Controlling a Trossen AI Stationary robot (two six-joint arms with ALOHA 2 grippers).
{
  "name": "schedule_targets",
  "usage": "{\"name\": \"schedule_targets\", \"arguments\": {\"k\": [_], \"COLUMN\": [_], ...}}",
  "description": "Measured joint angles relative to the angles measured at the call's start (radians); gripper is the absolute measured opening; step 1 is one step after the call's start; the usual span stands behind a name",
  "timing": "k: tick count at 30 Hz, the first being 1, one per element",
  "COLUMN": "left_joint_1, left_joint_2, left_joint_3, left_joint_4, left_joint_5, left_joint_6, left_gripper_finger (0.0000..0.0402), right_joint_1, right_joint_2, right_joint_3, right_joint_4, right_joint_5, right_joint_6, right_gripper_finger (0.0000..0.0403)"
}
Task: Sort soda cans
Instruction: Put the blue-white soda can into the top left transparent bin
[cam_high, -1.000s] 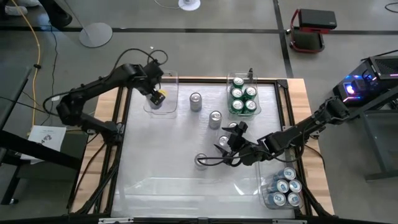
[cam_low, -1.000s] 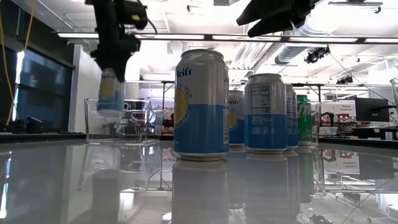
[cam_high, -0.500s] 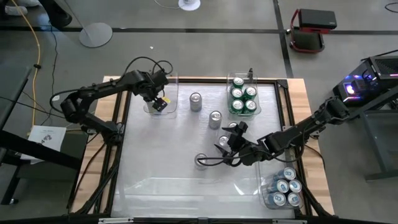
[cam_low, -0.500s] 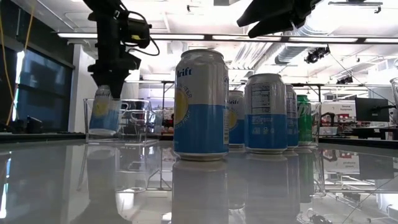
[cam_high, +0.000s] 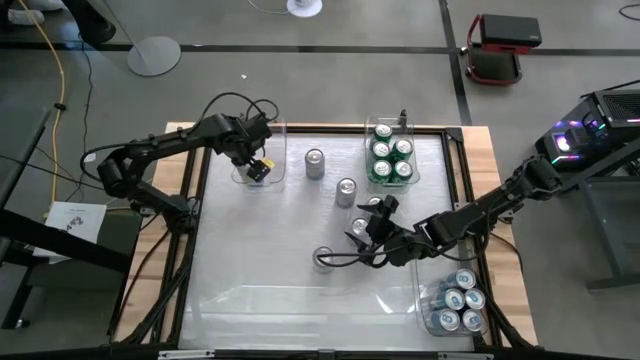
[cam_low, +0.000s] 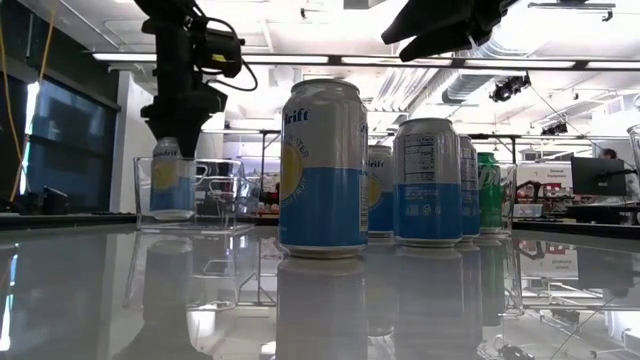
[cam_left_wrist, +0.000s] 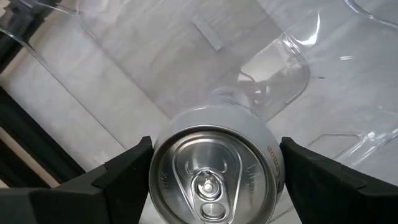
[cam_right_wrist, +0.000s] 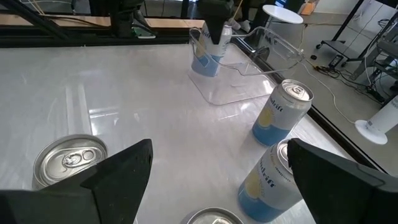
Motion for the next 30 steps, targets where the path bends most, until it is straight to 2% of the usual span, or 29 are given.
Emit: {"name": "schedule_targets", "arguments": {"k": [11,23,30], "left_joint_1": [0.003,0.003,0.003], "left_joint_2": [0.0,0.0,0.0], "left_joint_3": [0.0,0.0,0.0], "left_joint_4": [0.0,0.019,-0.055], "left_joint_5": [0.056,0.052,0.017], "left_joint_6": [0.015,0.035,0.036], "left_gripper_finger": [0.0311,0.0312,0.0312], "right_joint_1": [0.0,0.0,0.0], "right_joint_2": [0.0,0.0,0.0], "right_joint_3": [0.0,0.0,0.0], "right_joint_4": [0.0,0.0,0.0], "right_joint_5": [0.0,0.0,0.0], "right_joint_6": [0.0,0.0,0.0], "right_gripper_finger": [0.0357,0.0357,0.0357]}}
